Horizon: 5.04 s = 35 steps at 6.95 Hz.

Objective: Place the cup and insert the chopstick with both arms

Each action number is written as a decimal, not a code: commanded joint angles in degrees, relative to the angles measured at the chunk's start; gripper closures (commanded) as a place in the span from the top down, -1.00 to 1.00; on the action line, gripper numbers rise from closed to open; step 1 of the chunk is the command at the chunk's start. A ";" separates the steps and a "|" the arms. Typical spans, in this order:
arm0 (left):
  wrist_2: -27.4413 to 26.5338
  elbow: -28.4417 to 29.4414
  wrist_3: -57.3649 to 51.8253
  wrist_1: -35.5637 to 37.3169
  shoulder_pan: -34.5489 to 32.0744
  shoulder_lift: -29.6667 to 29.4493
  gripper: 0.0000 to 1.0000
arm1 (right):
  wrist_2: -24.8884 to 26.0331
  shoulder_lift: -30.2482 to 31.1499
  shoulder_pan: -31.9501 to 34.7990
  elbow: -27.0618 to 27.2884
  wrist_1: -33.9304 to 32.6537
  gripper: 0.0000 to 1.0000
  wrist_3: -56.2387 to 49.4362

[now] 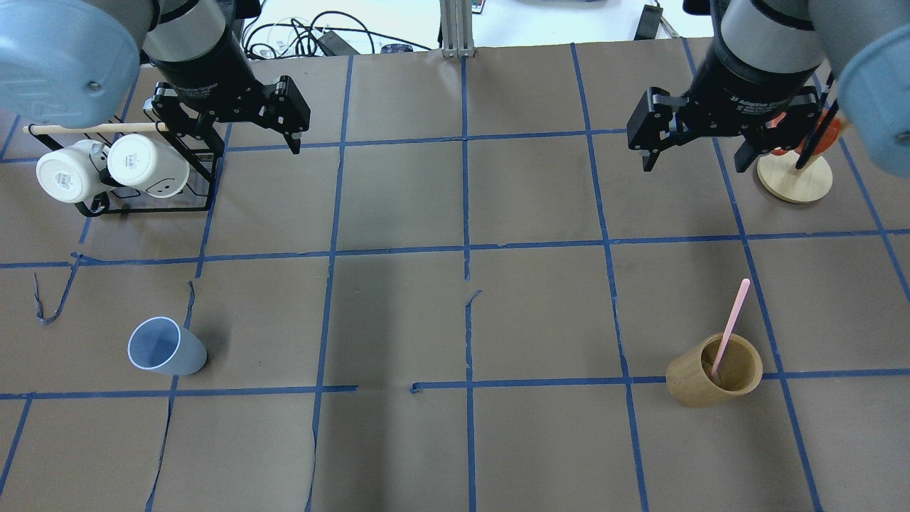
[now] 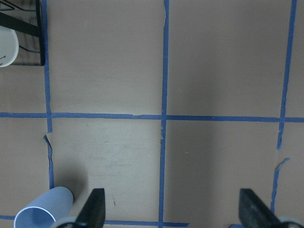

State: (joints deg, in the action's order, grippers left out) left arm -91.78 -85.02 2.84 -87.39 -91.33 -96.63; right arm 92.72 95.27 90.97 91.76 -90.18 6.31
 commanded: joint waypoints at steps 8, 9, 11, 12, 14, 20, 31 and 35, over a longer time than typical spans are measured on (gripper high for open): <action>-0.07 -0.06 0.06 0.29 -0.07 -0.58 1.00 | 0.26 -0.09 -0.09 0.00 0.18 1.00 -0.07; 0.37 0.02 0.41 0.29 -0.07 -0.75 1.00 | 0.35 -0.09 -0.17 0.00 0.26 1.00 -0.07; -0.24 -2.77 -0.72 1.16 0.45 -0.84 1.00 | 0.53 -0.44 -0.44 0.09 0.18 1.00 -0.07; -0.68 -7.40 -2.55 4.65 1.85 -0.84 1.00 | 3.05 -0.79 -1.31 0.17 0.09 1.00 -0.42; -1.73 -22.57 -11.13 9.93 10.52 2.66 1.00 | 3.34 -0.88 -1.76 0.35 -0.09 1.00 -3.48; -12.63 -43.20 -18.13 27.36 19.79 9.16 1.00 | 2.64 -0.88 -7.91 3.69 -0.88 1.00 -9.21; -3.86 -32.89 -21.54 27.28 10.61 6.38 -0.88 | 3.43 -0.97 -12.04 10.10 -0.18 1.00 -14.13; 4.07 -17.51 5.17 29.03 -4.60 -7.22 -0.92 | 3.34 -0.97 -12.04 10.72 -0.70 1.00 -14.13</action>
State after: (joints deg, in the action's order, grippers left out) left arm -88.38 -107.68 -0.10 -58.54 -91.48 -99.44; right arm 96.13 94.31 78.92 102.44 -90.64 -7.82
